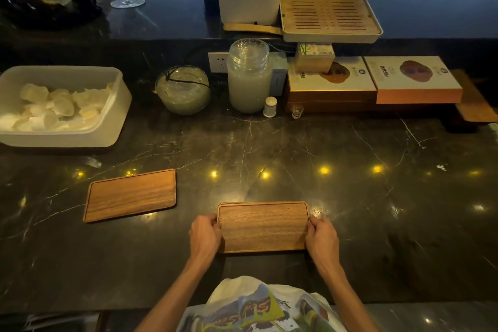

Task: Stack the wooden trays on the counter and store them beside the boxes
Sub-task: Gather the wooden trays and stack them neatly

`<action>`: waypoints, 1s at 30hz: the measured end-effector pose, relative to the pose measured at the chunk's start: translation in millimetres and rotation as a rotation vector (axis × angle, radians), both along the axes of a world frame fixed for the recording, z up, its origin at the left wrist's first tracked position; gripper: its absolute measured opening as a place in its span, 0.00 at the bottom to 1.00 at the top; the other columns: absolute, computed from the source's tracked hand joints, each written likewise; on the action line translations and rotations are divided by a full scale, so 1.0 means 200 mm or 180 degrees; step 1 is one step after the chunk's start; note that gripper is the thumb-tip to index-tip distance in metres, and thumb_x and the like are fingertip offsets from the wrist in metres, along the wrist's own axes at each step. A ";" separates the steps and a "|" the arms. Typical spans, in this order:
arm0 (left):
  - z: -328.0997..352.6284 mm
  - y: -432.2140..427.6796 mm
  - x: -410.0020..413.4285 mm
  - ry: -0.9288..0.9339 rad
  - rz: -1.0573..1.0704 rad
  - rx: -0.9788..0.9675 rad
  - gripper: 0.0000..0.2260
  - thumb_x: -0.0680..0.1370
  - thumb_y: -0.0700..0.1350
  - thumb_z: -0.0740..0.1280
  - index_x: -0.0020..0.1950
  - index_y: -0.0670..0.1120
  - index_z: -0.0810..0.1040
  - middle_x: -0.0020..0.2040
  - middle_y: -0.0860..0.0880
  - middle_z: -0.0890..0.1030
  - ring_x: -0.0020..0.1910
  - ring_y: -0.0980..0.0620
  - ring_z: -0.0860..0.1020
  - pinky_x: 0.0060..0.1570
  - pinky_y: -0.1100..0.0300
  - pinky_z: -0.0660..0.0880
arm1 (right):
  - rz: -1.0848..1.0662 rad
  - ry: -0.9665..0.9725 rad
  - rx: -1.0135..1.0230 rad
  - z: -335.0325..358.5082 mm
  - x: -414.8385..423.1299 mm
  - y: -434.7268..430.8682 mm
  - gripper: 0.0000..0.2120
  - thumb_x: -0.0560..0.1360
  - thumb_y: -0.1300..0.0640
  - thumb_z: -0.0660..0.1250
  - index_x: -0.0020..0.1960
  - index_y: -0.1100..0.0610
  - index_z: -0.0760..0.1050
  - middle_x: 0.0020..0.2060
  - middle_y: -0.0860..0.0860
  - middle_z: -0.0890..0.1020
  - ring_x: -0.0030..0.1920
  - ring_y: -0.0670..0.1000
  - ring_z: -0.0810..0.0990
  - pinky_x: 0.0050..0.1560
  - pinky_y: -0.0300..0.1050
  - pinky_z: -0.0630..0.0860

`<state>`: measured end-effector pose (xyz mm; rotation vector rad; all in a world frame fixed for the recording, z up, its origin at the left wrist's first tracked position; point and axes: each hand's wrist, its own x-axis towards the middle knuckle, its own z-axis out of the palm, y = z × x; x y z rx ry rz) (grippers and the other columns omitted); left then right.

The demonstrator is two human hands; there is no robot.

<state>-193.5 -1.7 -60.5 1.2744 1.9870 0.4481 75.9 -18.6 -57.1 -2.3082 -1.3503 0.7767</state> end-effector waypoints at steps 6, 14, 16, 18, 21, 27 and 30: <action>-0.03 -0.02 0.00 -0.0030 -0.0044 0.0041 0.10 0.78 0.42 0.67 0.59 0.47 0.81 0.41 0.59 0.77 0.36 0.67 0.74 0.31 0.74 0.68 | -0.0032 0.0096 -0.0038 0.00 0.00 0.00 0.11 0.80 0.58 0.61 0.57 0.57 0.80 0.43 0.51 0.75 0.42 0.47 0.73 0.42 0.40 0.68; -0.02 -0.02 0.00 0.0007 -0.0096 0.0134 0.12 0.79 0.42 0.65 0.61 0.49 0.79 0.38 0.63 0.74 0.34 0.68 0.73 0.28 0.76 0.65 | -0.0060 0.0175 0.0011 0.00 0.00 -0.01 0.11 0.80 0.58 0.61 0.57 0.56 0.80 0.43 0.50 0.75 0.41 0.45 0.72 0.42 0.40 0.67; -0.01 -0.02 0.01 0.0001 -0.0107 0.0160 0.12 0.79 0.42 0.65 0.61 0.49 0.79 0.37 0.64 0.74 0.34 0.67 0.74 0.27 0.75 0.66 | -0.0064 0.0135 -0.0028 -0.02 0.00 0.00 0.11 0.80 0.58 0.61 0.57 0.55 0.80 0.43 0.49 0.75 0.43 0.47 0.73 0.43 0.41 0.68; -0.01 -0.02 0.01 0.0050 -0.0101 0.0221 0.11 0.79 0.42 0.65 0.61 0.49 0.79 0.40 0.62 0.77 0.34 0.67 0.73 0.28 0.75 0.66 | -0.0060 0.0133 -0.0047 -0.02 0.00 0.00 0.11 0.80 0.58 0.61 0.57 0.54 0.80 0.43 0.49 0.75 0.43 0.47 0.74 0.44 0.42 0.69; 0.00 -0.02 0.02 -0.0008 -0.0108 0.0193 0.12 0.80 0.43 0.63 0.62 0.49 0.78 0.45 0.57 0.79 0.38 0.63 0.75 0.33 0.73 0.66 | -0.0211 0.0559 -0.0163 -0.02 0.00 0.00 0.14 0.80 0.56 0.61 0.63 0.54 0.77 0.51 0.52 0.78 0.53 0.52 0.78 0.54 0.50 0.76; -0.01 -0.01 0.05 -0.0256 -0.0094 -0.0070 0.11 0.81 0.45 0.61 0.62 0.49 0.76 0.47 0.57 0.77 0.40 0.64 0.73 0.35 0.72 0.67 | -0.0850 0.1955 -0.0181 0.01 -0.01 -0.04 0.23 0.81 0.54 0.61 0.75 0.53 0.63 0.67 0.52 0.75 0.61 0.49 0.77 0.57 0.44 0.74; 0.01 -0.01 0.06 -0.0281 -0.0052 -0.0180 0.10 0.80 0.43 0.63 0.60 0.48 0.76 0.49 0.54 0.77 0.43 0.60 0.74 0.36 0.71 0.68 | -0.0741 0.2179 -0.0207 0.02 -0.02 -0.06 0.22 0.81 0.54 0.60 0.74 0.50 0.65 0.62 0.47 0.78 0.52 0.39 0.76 0.47 0.36 0.73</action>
